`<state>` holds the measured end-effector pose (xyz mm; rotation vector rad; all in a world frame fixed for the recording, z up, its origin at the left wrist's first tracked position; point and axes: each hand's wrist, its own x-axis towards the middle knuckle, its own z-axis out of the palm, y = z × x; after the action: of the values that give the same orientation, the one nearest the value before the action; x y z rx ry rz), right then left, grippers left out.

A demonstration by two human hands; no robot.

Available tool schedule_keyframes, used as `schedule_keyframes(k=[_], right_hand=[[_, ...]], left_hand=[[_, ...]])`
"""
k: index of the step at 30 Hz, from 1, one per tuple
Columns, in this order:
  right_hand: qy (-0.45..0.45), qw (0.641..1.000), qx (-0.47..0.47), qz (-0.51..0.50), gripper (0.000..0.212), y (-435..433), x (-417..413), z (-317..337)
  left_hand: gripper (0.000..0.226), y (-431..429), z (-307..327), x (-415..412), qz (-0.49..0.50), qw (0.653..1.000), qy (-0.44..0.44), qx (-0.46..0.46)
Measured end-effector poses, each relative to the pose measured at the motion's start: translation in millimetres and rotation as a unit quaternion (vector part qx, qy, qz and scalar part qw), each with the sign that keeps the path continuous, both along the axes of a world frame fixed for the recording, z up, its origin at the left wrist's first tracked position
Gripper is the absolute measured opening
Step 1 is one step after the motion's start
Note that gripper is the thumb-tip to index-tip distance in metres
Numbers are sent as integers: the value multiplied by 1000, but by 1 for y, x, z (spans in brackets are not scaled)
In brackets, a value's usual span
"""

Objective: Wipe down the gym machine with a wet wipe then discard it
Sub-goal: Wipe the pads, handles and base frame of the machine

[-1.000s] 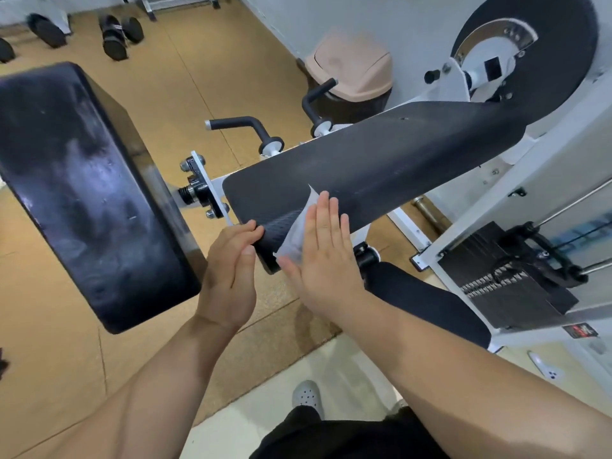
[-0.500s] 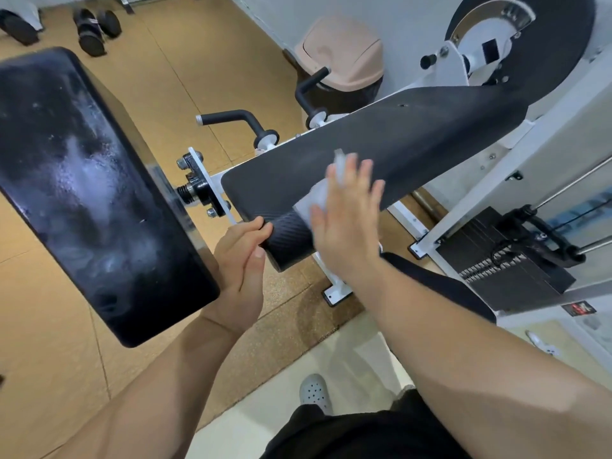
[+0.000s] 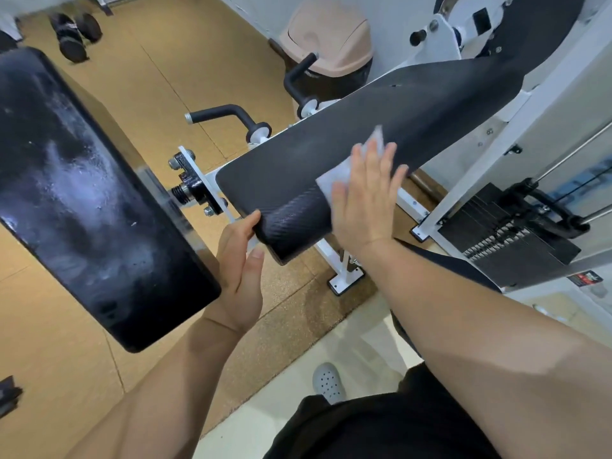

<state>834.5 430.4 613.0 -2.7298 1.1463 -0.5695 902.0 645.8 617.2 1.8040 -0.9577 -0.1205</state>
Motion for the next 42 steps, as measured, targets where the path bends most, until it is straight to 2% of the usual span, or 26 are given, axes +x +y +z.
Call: schedule_keyframes(k=[3, 4, 6, 9, 12, 14, 16, 17, 19, 21, 23, 26, 28, 30, 32, 35, 36, 37, 38, 40, 42], right_hand=[[12, 971, -104, 216, 64, 59, 0, -20], [9, 958, -117, 263, 65, 74, -4, -31], [-8, 950, -134, 283, 63, 81, -10, -50], [-22, 968, -105, 227, 64, 48, -10, -49], [10, 996, -17, 83, 67, -4, -15, -32], [4, 998, 46, -31, 72, -27, -16, -20], [-21, 995, 72, -72, 76, -25, -8, -7], [-29, 997, 55, -36, 74, -16, -3, -5], [-13, 992, -29, 120, 67, 19, 1, -10], [8, 961, -102, 256, 63, 58, -2, -22], [9, 946, -130, 297, 64, 70, -5, -33], [26, 935, -157, 316, 66, 45, -8, -31], [67, 947, -148, 276, 69, 11, -12, -20], [117, 968, -99, 197, 71, -26, -19, -9], [116, 985, -45, 119, 71, -65, -28, -1], [86, 996, -9, 19, 72, -93, -27, 17], [75, 996, -33, 30, 70, -87, -22, 24], [79, 991, -72, 83, 66, -77, -18, 26], [94, 973, -116, 174, 62, -63, -15, 22], [123, 916, -160, 347, 64, -35, -18, 4], [129, 894, -178, 390, 72, -41, -23, -17]], left_hand=[[54, 0, -3, -1, -8, 1000, 27, -14], [54, 0, -3, -1, -8, 1000, 26, -12], [53, 2, -2, 0, -7, 1000, 20, -4], [57, 1, 1, 1, -11, 1000, 15, -5], [56, 0, 3, -2, -5, 1000, 16, 4], [55, -1, 4, -5, 7, 1000, 23, 16], [55, -3, 6, -6, 19, 999, 27, 19], [55, -4, 6, -6, 23, 999, 24, 19], [56, -6, 6, -5, 28, 999, 16, 19], [56, -6, 6, -4, 33, 999, 9, 25], [54, -6, 8, -7, 47, 998, 5, 36], [57, -8, 11, -12, 60, 997, -13, 56], [60, -13, 13, -14, 87, 990, -49, 103], [60, -23, 20, -14, 133, 971, -111, 167], [58, -36, 28, -17, 163, 953, -150, 206], [55, -58, 35, -23, 167, 951, -163, 202], [54, -66, 37, -24, 164, 953, -167, 194], [53, -76, 38, -25, 162, 954, -170, 185], [51, -87, 40, -25, 161, 956, -173, 176], [49, -107, 44, -22, 161, 954, -187, 170], [49, -125, 47, -20, 148, 949, -200, 193]])
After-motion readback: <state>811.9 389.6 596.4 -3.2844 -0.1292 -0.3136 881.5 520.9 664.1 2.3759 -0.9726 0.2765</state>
